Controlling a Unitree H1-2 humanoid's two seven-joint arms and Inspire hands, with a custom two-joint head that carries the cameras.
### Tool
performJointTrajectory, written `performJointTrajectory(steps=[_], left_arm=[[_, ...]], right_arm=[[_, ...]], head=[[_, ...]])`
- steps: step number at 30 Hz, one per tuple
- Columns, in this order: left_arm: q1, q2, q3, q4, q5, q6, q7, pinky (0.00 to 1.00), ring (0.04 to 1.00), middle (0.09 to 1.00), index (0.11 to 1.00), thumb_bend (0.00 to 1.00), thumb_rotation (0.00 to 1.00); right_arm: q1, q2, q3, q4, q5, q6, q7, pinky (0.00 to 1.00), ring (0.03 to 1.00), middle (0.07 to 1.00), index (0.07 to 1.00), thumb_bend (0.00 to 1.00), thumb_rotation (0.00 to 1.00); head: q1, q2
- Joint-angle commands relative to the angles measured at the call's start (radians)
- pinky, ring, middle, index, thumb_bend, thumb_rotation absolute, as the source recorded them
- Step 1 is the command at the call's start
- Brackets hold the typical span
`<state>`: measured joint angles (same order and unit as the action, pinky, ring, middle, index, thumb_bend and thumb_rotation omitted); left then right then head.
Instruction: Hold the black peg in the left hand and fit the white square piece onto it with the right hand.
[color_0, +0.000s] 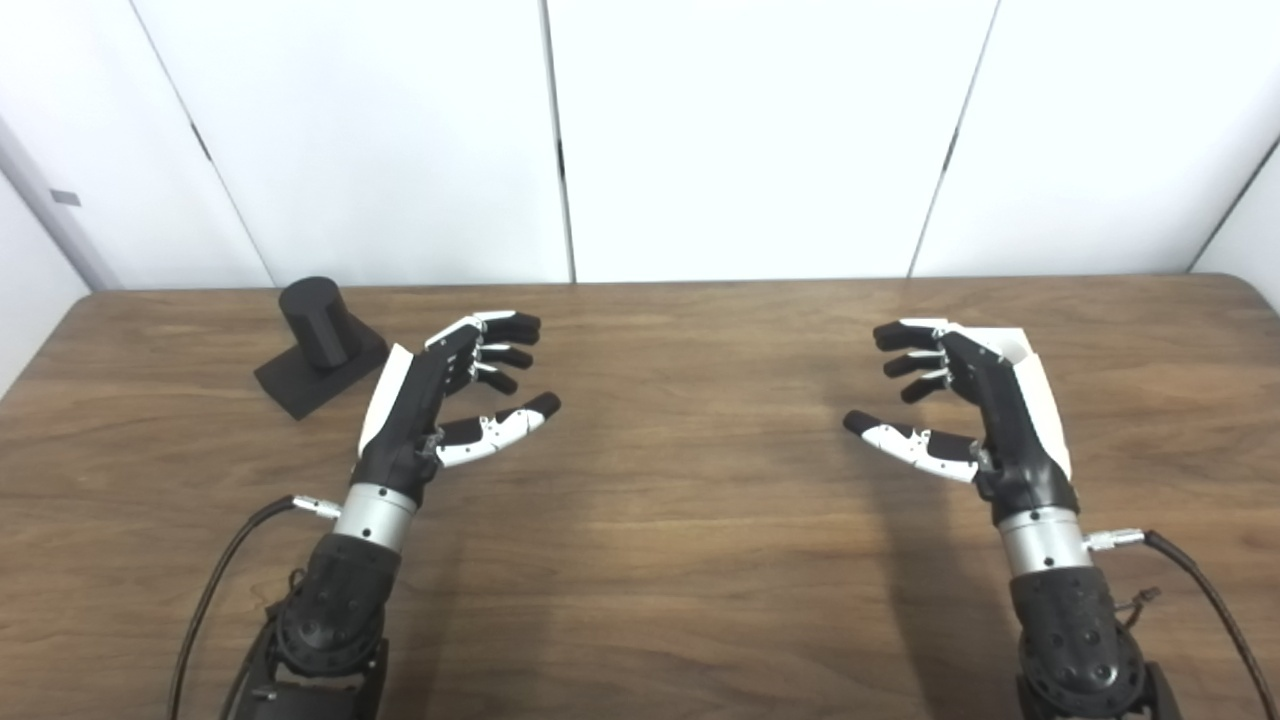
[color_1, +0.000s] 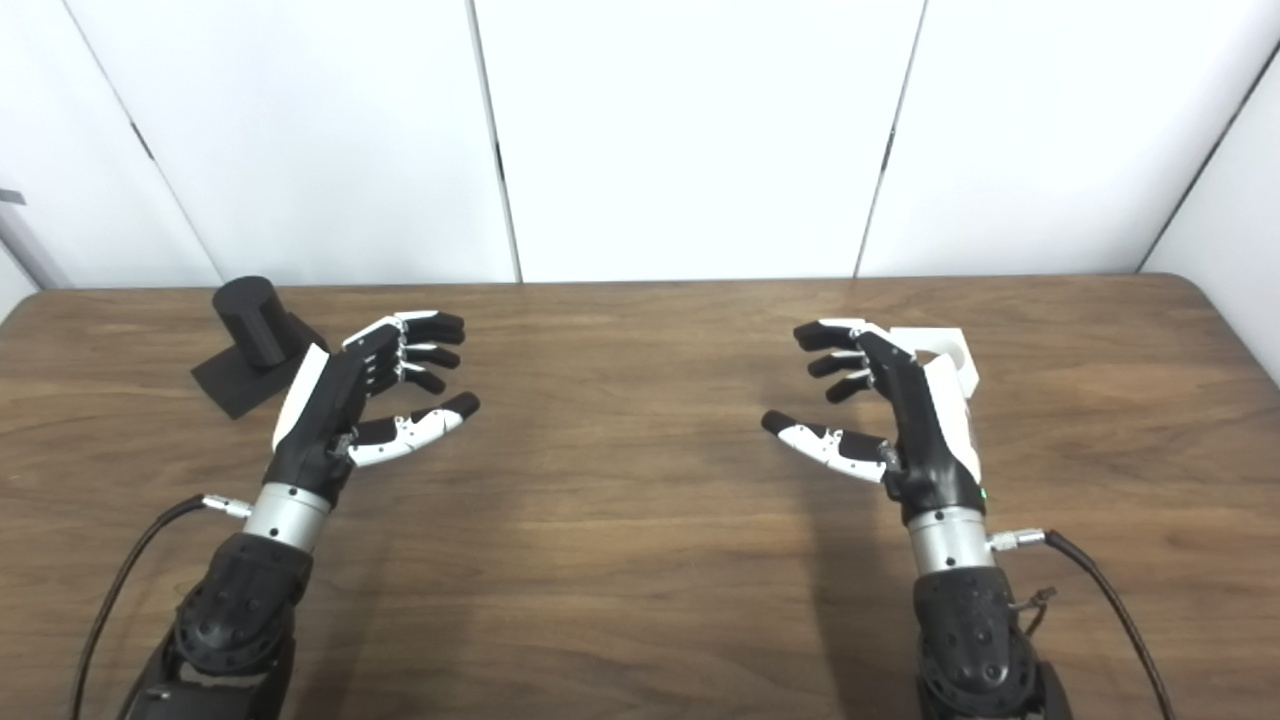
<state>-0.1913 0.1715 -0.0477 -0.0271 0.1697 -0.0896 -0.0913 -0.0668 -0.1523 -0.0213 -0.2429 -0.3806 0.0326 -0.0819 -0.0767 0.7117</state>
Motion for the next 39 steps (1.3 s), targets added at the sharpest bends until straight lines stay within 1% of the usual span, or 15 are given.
performJointTrajectory(steps=[1, 6, 12, 14, 17, 19, 20, 22, 23, 25, 28, 32, 39], left_arm=[[-0.033, 0.011, 0.000, -0.022, 0.009, -0.027, 0.005, 0.57, 0.671, 0.724, 0.706, 0.71, 0.10], [-0.036, 0.011, -0.003, -0.013, 0.014, -0.042, 0.009, 0.56, 0.670, 0.723, 0.701, 0.70, 0.09], [-0.035, 0.010, -0.003, -0.020, 0.013, -0.034, 0.008, 0.55, 0.664, 0.720, 0.696, 0.71, 0.09], [-0.034, 0.010, -0.003, -0.022, 0.012, -0.033, 0.007, 0.55, 0.666, 0.721, 0.694, 0.71, 0.09], [-0.033, 0.006, -0.009, -0.022, 0.026, -0.035, 0.013, 0.55, 0.665, 0.716, 0.690, 0.70, 0.09], [-0.034, -0.005, -0.016, -0.019, 0.039, -0.046, 0.021, 0.55, 0.665, 0.714, 0.682, 0.70, 0.08], [-0.034, -0.011, -0.019, -0.020, 0.044, -0.046, 0.024, 0.54, 0.665, 0.714, 0.679, 0.70, 0.06], [-0.033, -0.027, -0.026, -0.027, 0.053, -0.029, 0.028, 0.53, 0.656, 0.711, 0.678, 0.70, 0.06], [-0.031, -0.034, -0.030, -0.033, 0.057, -0.018, 0.028, 0.54, 0.656, 0.714, 0.681, 0.71, 0.08], [-0.030, -0.047, -0.038, -0.041, 0.067, -0.002, 0.030, 0.54, 0.649, 0.711, 0.683, 0.71, 0.08], [-0.029, -0.061, -0.045, -0.049, 0.082, 0.014, 0.029, 0.53, 0.643, 0.705, 0.686, 0.71, 0.07], [-0.033, -0.071, -0.046, -0.042, 0.094, 0.011, 0.035, 0.52, 0.632, 0.688, 0.668, 0.72, 0.06], [-0.032, -0.064, -0.043, -0.053, 0.095, 0.014, 0.026, 0.51, 0.627, 0.680, 0.663, 0.71, 0.06]], right_arm=[[-0.026, -0.002, -0.004, -0.027, -0.002, -0.018, -0.008, 0.48, 0.611, 0.683, 0.657, 0.56, 0.01], [-0.028, -0.007, -0.003, -0.020, -0.004, -0.024, -0.008, 0.48, 0.606, 0.677, 0.658, 0.55, 0.02], [-0.026, -0.007, -0.003, -0.023, -0.006, -0.020, -0.007, 0.49, 0.608, 0.677, 0.661, 0.55, 0.04], [-0.025, -0.006, -0.004, -0.025, -0.003, -0.020, -0.007, 0.48, 0.607, 0.678, 0.661, 0.55, 0.03], [-0.025, -0.012, -0.009, -0.019, 0.007, -0.029, -0.007, 0.48, 0.605, 0.675, 0.658, 0.56, 0.02], [-0.021, -0.024, -0.017, -0.020, 0.021, -0.030, 0.001, 0.49, 0.611, 0.677, 0.667, 0.55, 0.02], [-0.020, -0.029, -0.021, -0.022, 0.028, -0.028, 0.004, 0.49, 0.614, 0.678, 0.671, 0.54, 0.02], [-0.018, -0.035, -0.029, -0.032, 0.038, -0.020, 0.009, 0.50, 0.618, 0.680, 0.675, 0.53, 0.02], [-0.018, -0.039, -0.032, -0.032, 0.040, -0.026, 0.009, 0.49, 0.614, 0.681, 0.673, 0.53, 0.01], [-0.018, -0.050, -0.036, -0.026, 0.041, -0.048, 0.008, 0.48, 0.602, 0.677, 0.665, 0.53, 0.00], [-0.018, -0.058, -0.040, -0.026, 0.048, -0.049, 0.007, 0.47, 0.597, 0.677, 0.655, 0.52, 0.00], [-0.016, -0.053, -0.043, -0.043, 0.054, -0.022, 0.013, 0.47, 0.598, 0.682, 0.651, 0.52, 0.00], [-0.016, -0.048, -0.043, -0.063, 0.046, 0.007, 0.022, 0.47, 0.600, 0.680, 0.652, 0.52, 0.00]], head=[[-0.002, -0.001], [0.000, -0.004], [0.002, -0.005], [0.017, -0.007], [0.081, -0.018], [0.160, -0.018], [0.178, -0.019], [0.228, -0.024], [0.234, -0.025], [0.274, -0.034], [0.296, -0.039], [0.297, -0.041], [0.284, -0.042]])
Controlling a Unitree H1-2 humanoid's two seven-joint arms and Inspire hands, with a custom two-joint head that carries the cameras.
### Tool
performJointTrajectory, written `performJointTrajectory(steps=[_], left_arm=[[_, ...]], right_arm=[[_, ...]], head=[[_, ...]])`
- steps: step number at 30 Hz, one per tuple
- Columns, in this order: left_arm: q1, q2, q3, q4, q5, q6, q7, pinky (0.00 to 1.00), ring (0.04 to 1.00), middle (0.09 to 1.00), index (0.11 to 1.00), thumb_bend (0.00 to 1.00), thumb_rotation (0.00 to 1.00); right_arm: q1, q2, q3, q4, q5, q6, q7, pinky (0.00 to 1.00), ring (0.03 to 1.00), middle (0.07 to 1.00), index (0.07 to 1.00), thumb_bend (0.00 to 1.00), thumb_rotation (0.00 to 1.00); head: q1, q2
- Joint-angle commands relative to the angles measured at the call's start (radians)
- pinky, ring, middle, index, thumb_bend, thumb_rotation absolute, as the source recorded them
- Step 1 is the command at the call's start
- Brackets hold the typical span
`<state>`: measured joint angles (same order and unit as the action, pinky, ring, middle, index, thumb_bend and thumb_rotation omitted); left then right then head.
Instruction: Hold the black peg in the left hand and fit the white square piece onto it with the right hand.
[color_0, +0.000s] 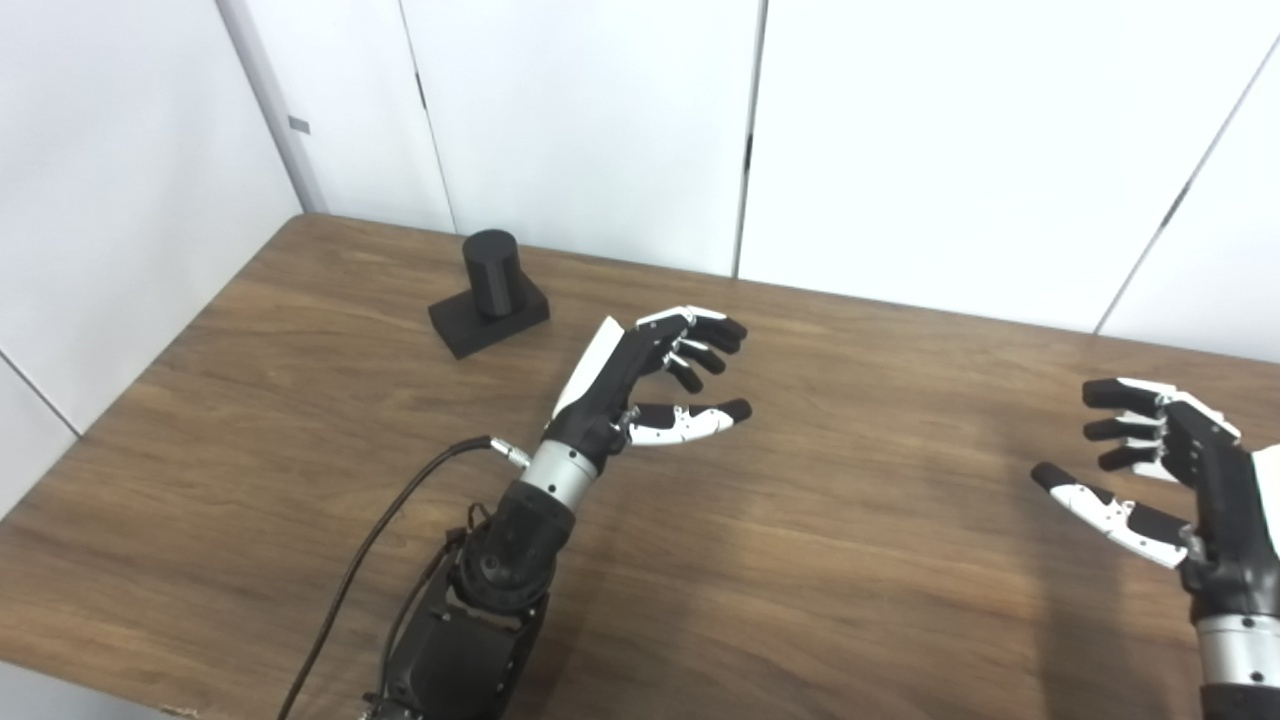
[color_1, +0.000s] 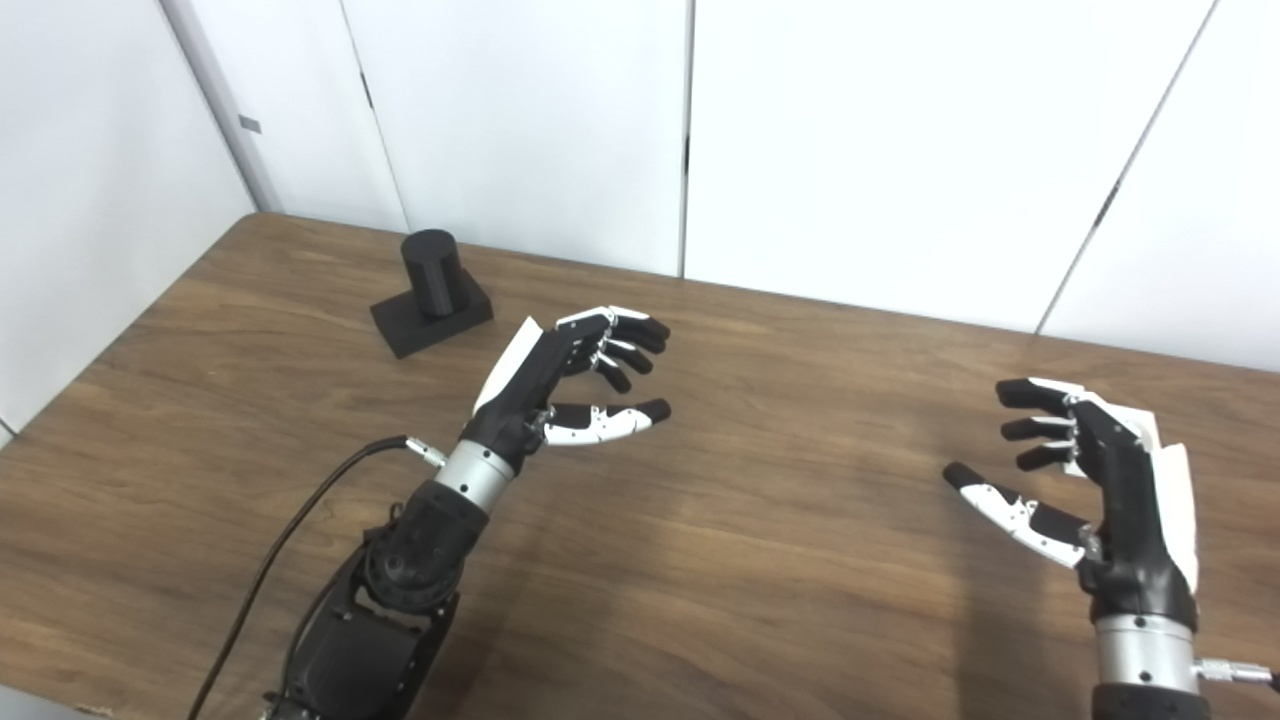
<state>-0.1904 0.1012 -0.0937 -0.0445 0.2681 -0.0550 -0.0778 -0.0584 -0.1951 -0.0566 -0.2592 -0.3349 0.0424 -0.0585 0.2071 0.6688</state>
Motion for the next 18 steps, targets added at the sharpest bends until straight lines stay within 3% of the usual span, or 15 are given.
performJointTrajectory(steps=[1, 11, 18], left_arm=[[-0.033, 0.010, 0.000, -0.037, 0.004, -0.023, 0.011, 0.51, 0.626, 0.680, 0.662, 0.71, 0.07], [-0.047, 0.042, 0.008, -0.065, 0.061, -0.014, 0.020, 0.51, 0.637, 0.698, 0.669, 0.69, 0.09], [-0.073, 0.138, 0.048, -0.103, 0.087, 0.059, -0.016, 0.49, 0.628, 0.711, 0.684, 0.71, 0.13]], right_arm=[[-0.024, -0.004, -0.007, -0.051, 0.000, 0.002, 0.000, 0.48, 0.602, 0.682, 0.654, 0.52, 0.00], [-0.026, -0.007, -0.011, -0.051, 0.003, 0.011, -0.002, 0.48, 0.602, 0.680, 0.649, 0.53, 0.00], [-0.024, -0.007, -0.009, -0.050, 0.008, 0.017, 0.005, 0.48, 0.606, 0.683, 0.652, 0.53, 0.00]], head=[[0.002, 0.000], [0.012, -0.003], [0.020, -0.004]])
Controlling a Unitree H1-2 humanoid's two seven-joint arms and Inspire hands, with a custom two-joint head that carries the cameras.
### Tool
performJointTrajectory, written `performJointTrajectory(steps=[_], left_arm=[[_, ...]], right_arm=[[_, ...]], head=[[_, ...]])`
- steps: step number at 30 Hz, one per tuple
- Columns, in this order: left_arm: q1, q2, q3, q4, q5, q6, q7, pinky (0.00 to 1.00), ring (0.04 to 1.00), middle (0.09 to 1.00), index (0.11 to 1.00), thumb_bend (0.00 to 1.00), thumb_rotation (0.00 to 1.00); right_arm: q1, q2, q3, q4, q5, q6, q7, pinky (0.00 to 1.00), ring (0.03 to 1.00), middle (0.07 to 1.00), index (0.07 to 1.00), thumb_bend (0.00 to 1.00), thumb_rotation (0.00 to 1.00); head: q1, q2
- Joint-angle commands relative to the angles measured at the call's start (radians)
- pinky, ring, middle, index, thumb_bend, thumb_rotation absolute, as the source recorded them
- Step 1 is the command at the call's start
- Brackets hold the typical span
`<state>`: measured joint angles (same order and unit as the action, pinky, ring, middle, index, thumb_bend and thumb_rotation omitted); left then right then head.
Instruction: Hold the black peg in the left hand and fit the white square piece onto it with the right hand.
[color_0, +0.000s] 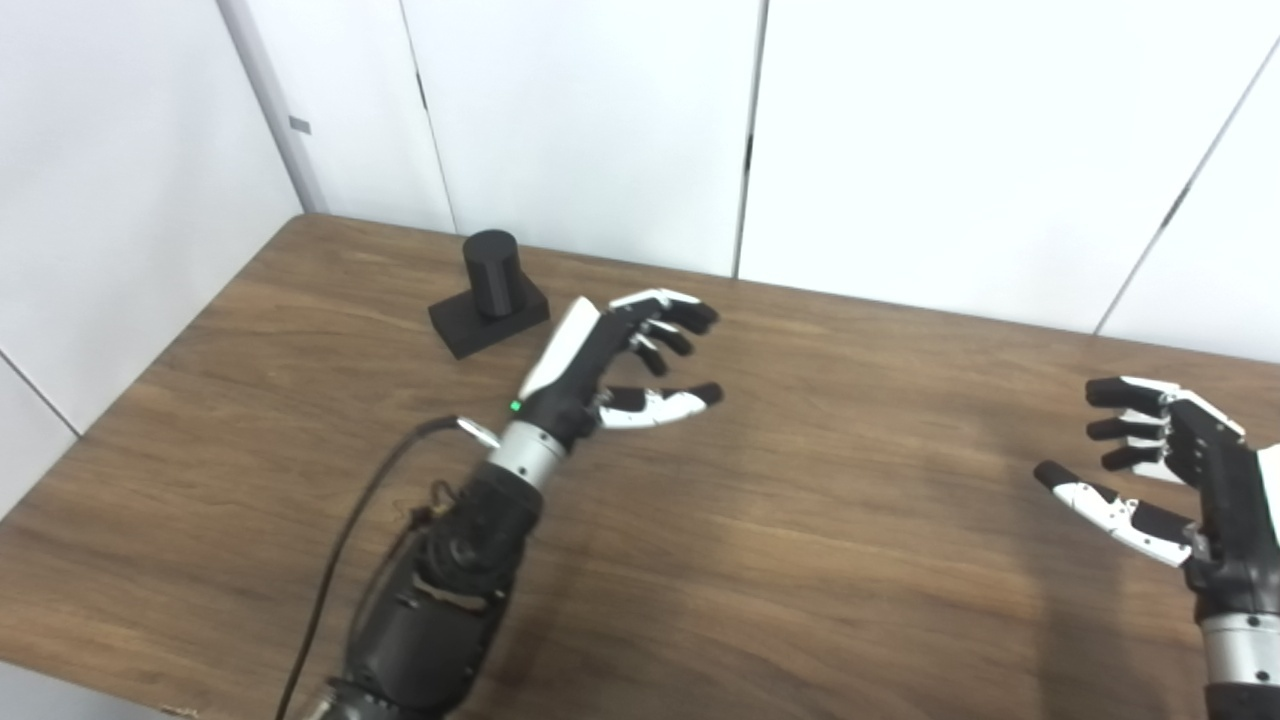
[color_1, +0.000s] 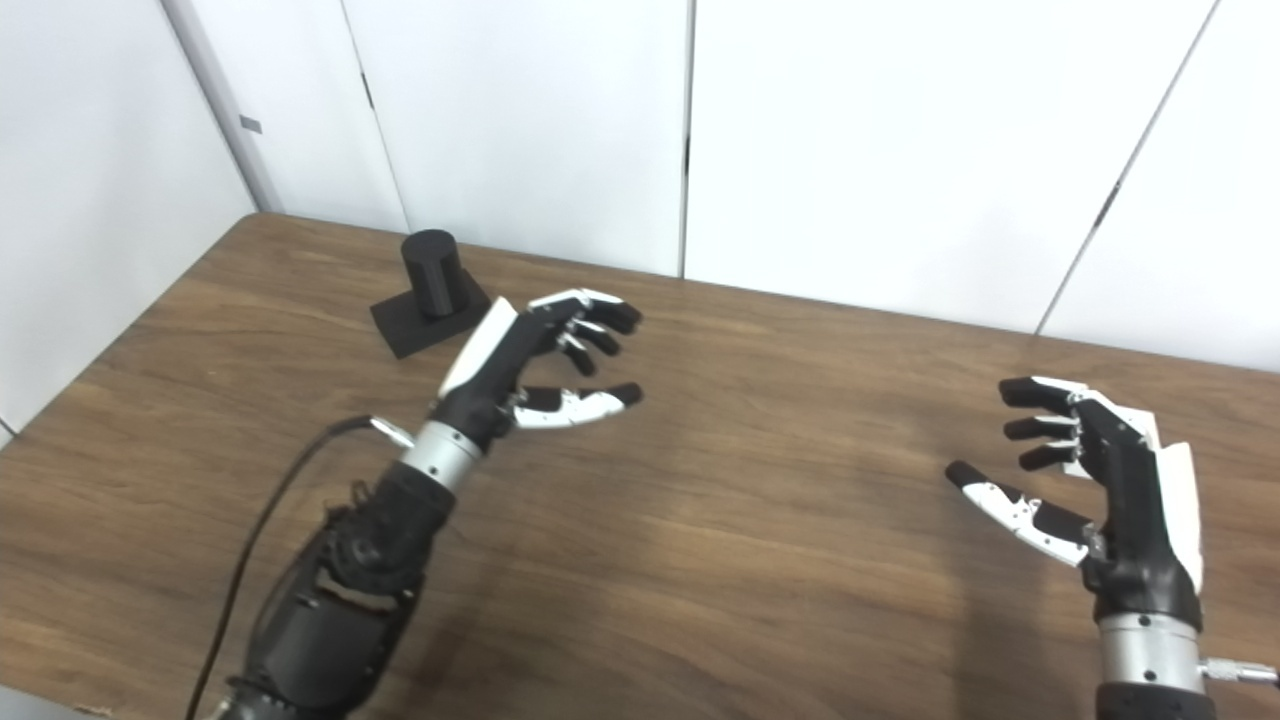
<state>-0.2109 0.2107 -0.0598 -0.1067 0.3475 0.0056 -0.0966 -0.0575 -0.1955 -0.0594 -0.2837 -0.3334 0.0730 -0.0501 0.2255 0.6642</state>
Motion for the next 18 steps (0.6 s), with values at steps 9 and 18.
performJointTrajectory(steps=[9, 18], left_arm=[[-0.100, 0.166, 0.070, -0.048, 0.051, 0.062, -0.011, 0.61, 0.735, 0.759, 0.721, 0.74, 0.20], [-0.172, 0.199, 0.130, -0.026, 0.142, 0.145, 0.041, 0.63, 0.759, 0.781, 0.728, 0.77, 0.17]], right_arm=[[-0.029, -0.009, -0.007, -0.014, 0.002, -0.021, -0.002, 0.48, 0.598, 0.675, 0.645, 0.54, 0.00], [-0.027, -0.008, -0.005, -0.017, 0.010, -0.017, 0.004, 0.48, 0.598, 0.683, 0.651, 0.53, 0.00]], head=[[0.010, -0.005], [0.008, 0.000]])
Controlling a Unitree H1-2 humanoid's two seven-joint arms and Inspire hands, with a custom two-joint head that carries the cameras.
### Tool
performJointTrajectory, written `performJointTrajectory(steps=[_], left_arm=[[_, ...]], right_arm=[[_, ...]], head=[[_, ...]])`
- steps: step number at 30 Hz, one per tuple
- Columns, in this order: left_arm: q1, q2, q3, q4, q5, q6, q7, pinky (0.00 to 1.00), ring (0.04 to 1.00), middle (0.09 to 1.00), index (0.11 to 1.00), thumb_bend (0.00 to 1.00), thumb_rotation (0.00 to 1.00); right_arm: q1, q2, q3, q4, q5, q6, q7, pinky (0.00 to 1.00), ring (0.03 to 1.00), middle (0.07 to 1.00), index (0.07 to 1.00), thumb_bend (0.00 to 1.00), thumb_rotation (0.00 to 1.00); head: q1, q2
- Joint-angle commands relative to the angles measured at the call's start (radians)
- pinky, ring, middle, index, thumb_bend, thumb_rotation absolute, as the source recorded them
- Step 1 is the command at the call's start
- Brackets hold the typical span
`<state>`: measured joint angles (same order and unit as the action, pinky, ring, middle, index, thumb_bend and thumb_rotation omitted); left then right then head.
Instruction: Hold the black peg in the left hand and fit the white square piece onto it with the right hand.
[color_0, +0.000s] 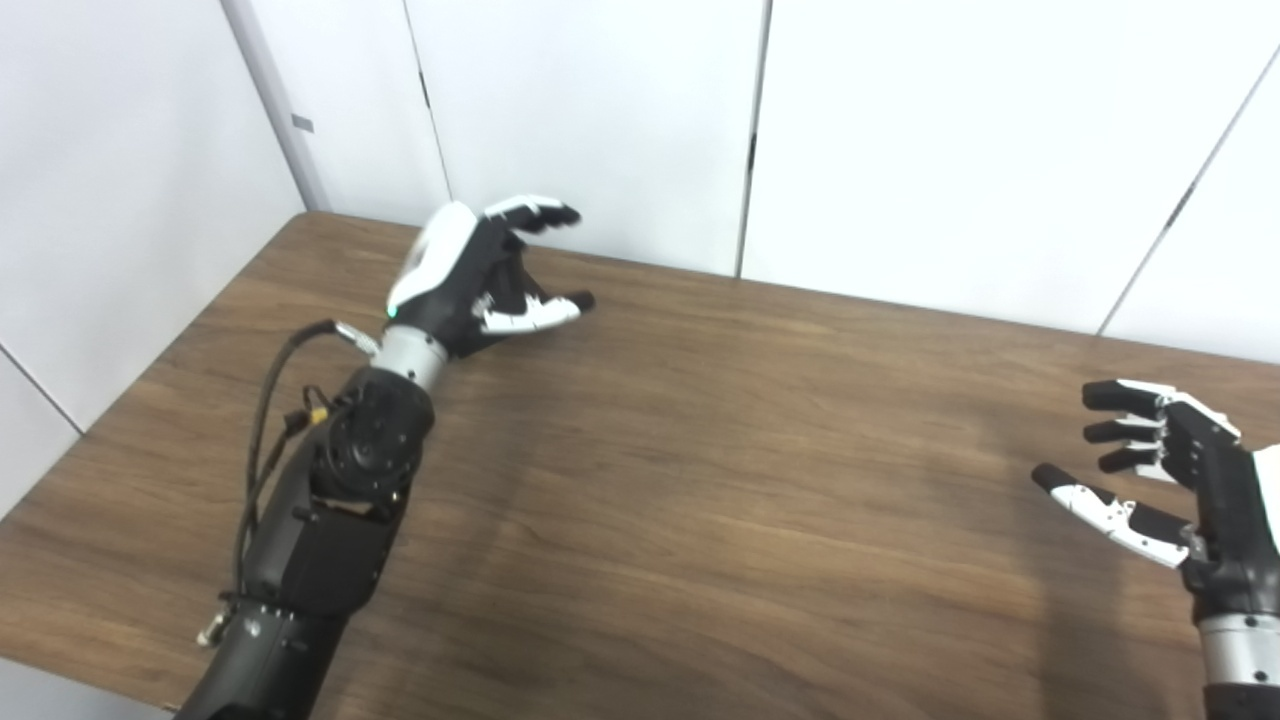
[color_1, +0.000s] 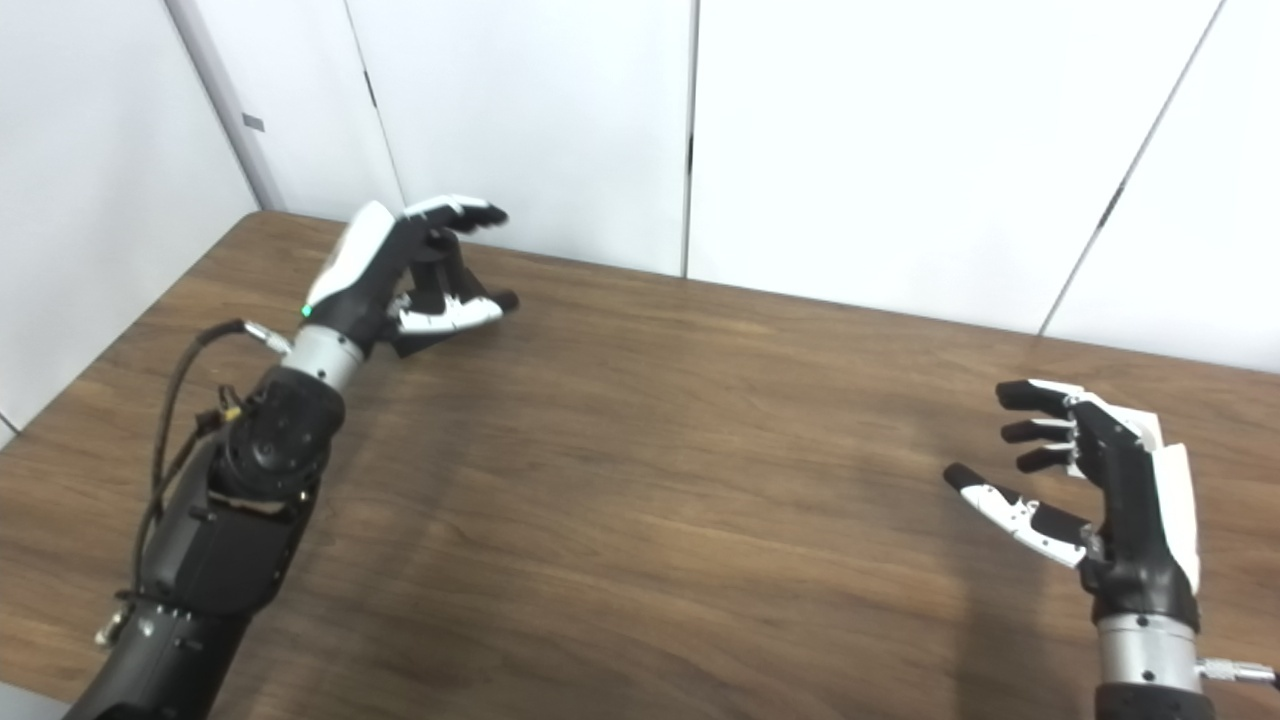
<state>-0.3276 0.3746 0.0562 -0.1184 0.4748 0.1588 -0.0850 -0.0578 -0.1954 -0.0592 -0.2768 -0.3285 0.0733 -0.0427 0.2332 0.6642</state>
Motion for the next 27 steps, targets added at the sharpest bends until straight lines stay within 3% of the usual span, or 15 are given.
performJointTrajectory(steps=[1, 8, 16, 23, 27], left_arm=[[-0.062, 0.042, 0.018, -0.005, 0.018, -0.006, 0.032, 0.61, 0.748, 0.779, 0.727, 0.79, 0.19], [-0.101, 0.101, 0.007, 0.046, 0.079, 0.027, 0.034, 0.60, 0.765, 0.804, 0.763, 0.85, 0.31], [-0.139, 0.170, -0.032, 0.130, 0.188, 0.033, 0.054, 0.68, 0.853, 0.866, 0.813, 0.88, 0.38], [-0.156, 0.206, -0.062, 0.185, 0.275, 0.110, 0.047, 0.72, 0.925, 0.917, 0.822, 0.90, 0.38], [-0.164, 0.209, -0.067, 0.207, 0.266, 0.152, 0.021, 0.79, 0.946, 0.949, 0.848, 0.90, 0.39]], right_arm=[[-0.027, -0.008, -0.005, -0.025, 0.003, -0.015, -0.003, 0.48, 0.598, 0.681, 0.649, 0.53, 0.00], [-0.028, -0.008, -0.007, -0.027, -0.001, -0.008, -0.003, 0.47, 0.592, 0.677, 0.647, 0.53, 0.00], [-0.029, -0.010, -0.009, -0.021, 0.002, -0.017, -0.006, 0.47, 0.582, 0.675, 0.643, 0.53, 0.00], [-0.029, -0.010, -0.011, -0.029, 0.001, -0.009, -0.004, 0.46, 0.581, 0.673, 0.644, 0.53, 0.00], [-0.029, -0.014, -0.012, -0.031, 0.004, -0.005, 0.001, 0.46, 0.581, 0.678, 0.647, 0.52, 0.00]], head=[[0.000, 0.000], [0.002, -0.003], [0.002, -0.005], [0.008, -0.003], [0.010, -0.001]])
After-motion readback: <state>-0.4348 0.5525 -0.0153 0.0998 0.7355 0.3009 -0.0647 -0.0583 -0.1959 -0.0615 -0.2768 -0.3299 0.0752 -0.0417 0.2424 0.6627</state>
